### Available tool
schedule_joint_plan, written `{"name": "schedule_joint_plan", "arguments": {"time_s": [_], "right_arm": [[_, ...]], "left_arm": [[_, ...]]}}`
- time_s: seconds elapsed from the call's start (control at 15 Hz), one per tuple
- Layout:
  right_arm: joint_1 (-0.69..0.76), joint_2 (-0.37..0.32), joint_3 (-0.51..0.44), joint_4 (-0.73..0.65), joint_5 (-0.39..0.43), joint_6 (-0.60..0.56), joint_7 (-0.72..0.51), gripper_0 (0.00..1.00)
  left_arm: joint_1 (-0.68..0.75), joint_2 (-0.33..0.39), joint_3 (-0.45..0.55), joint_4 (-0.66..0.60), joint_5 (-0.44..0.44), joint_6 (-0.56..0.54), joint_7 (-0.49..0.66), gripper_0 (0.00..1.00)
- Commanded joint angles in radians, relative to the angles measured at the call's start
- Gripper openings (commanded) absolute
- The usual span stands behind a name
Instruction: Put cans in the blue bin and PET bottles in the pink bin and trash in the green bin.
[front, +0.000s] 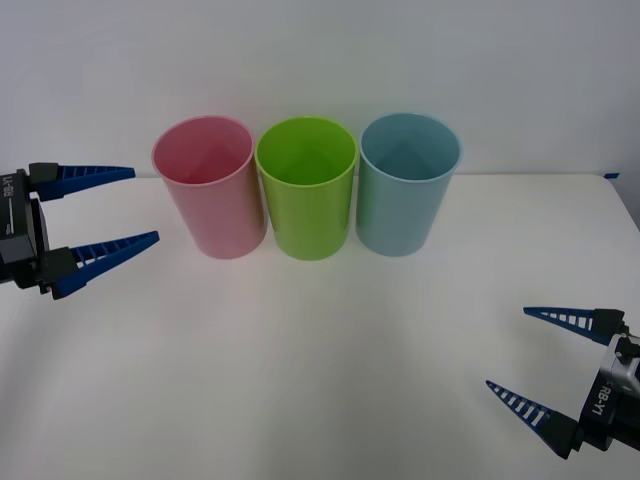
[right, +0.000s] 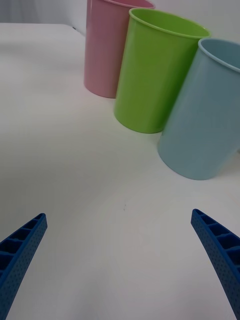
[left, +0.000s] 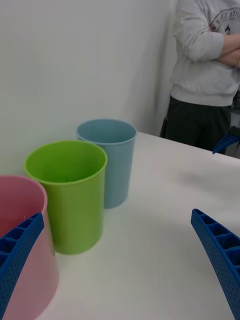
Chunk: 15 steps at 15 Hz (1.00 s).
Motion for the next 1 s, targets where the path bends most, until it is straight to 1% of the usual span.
{"name": "schedule_joint_plan", "arguments": {"time_s": [0.07,0.2,0.27,0.33,0.47,0.53,0.67,0.8,1.0], "right_arm": [[0.000,0.000,0.000,0.000,0.000,0.000,0.000,1.00],[0.000,0.000,0.000,0.000,0.000,0.000,0.000,1.00],[0.000,0.000,0.000,0.000,0.000,0.000,0.000,1.00],[0.000,0.000,0.000,0.000,0.000,0.000,0.000,1.00],[0.000,0.000,0.000,0.000,0.000,0.000,0.000,1.00],[0.000,0.000,0.000,0.000,0.000,0.000,0.000,1.00],[0.000,0.000,0.000,0.000,0.000,0.000,0.000,1.00],[0.000,0.000,0.000,0.000,0.000,0.000,0.000,1.00],[0.000,0.000,0.000,0.000,0.000,0.000,0.000,1.00]], "left_arm": [[0.101,-0.011,0.012,-0.033,-0.067,-0.001,0.004,1.00],[0.180,-0.051,0.018,-0.064,-0.118,-0.001,0.004,1.00],[0.212,-0.080,0.024,-0.087,-0.146,-0.001,0.007,1.00],[0.250,-0.126,0.038,-0.111,-0.190,-0.003,0.012,1.00],[0.312,-0.185,0.041,-0.153,-0.251,-0.003,0.027,1.00],[0.350,-0.223,0.050,-0.185,-0.300,-0.004,0.061,1.00],[0.399,-0.272,0.053,-0.235,-0.366,-0.007,0.119,1.00],[0.440,-0.303,0.056,-0.268,-0.409,-0.007,0.124,1.00],[0.473,-0.315,0.056,-0.280,-0.445,-0.006,0.118,1.00]]}}
